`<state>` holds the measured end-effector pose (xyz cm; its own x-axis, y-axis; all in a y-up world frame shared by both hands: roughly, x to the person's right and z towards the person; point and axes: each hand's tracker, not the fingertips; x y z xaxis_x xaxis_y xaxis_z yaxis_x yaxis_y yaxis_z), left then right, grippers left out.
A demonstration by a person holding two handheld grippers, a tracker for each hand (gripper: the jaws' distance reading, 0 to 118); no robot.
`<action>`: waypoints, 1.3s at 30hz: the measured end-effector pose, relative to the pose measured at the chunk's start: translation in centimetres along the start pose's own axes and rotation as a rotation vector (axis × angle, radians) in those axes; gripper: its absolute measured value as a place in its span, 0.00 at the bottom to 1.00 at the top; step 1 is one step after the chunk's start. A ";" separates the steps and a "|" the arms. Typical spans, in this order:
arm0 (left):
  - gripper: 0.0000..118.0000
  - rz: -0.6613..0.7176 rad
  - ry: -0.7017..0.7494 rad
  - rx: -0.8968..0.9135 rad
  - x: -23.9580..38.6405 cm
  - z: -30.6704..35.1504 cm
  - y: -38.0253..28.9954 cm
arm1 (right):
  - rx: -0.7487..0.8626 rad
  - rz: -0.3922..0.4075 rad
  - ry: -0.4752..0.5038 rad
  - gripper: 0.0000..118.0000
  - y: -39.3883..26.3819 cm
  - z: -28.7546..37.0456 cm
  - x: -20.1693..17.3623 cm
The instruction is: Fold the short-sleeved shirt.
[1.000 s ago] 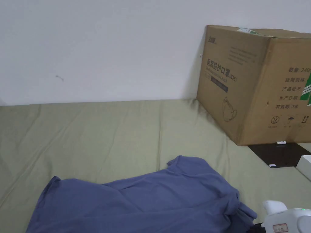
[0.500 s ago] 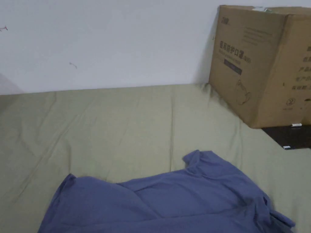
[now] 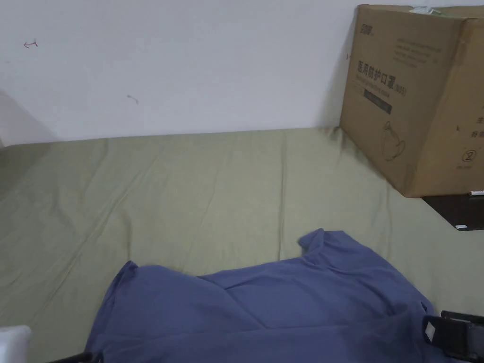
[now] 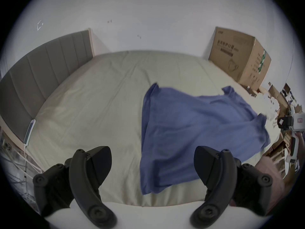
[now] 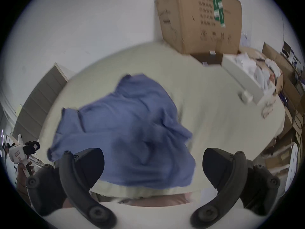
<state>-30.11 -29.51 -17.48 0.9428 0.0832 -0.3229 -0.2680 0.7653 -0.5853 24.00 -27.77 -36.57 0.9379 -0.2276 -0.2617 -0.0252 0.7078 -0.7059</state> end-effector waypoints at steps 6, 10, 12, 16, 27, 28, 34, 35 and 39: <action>0.69 0.042 -0.110 0.426 3.4 4.0 2.7 | 0.450 0.117 0.164 0.79 2.0 4.1 -7.6; 0.00 -0.081 0.014 0.576 6.0 4.0 4.0 | 0.585 0.117 0.179 0.02 2.6 2.3 -9.6; 0.00 -0.074 -0.052 0.594 6.3 3.8 5.1 | 0.588 0.110 0.196 0.02 3.4 1.4 -9.8; 0.00 -0.070 -0.019 0.364 4.3 -0.6 10.0 | 0.544 0.108 0.223 0.02 4.3 -0.1 -9.3; 0.99 -0.160 -0.008 -0.280 -1.9 -25.4 12.4 | 0.304 0.124 0.158 0.02 3.4 -5.4 -8.4; 0.99 -0.150 -0.022 -0.257 -2.3 -26.7 12.0 | 0.290 0.127 0.155 0.02 3.4 -5.7 -8.3; 0.96 -0.179 -0.031 -0.335 -2.1 -32.0 9.6 | 0.245 0.131 0.132 0.02 3.6 -6.7 -8.1; 0.96 -0.181 -0.039 -0.300 -2.1 -31.6 9.7 | 0.240 0.128 0.131 0.02 3.7 -6.8 -7.9; 0.53 -0.261 -0.031 -0.165 -0.9 -27.6 9.2 | 0.224 0.097 0.136 0.02 5.1 -7.9 -7.2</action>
<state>-38.88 -40.16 -43.08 0.9890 -0.0809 -0.1239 -0.0420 0.6494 -0.7593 14.38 -27.81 -43.49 0.8793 -0.2290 -0.4177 -0.0212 0.8572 -0.5146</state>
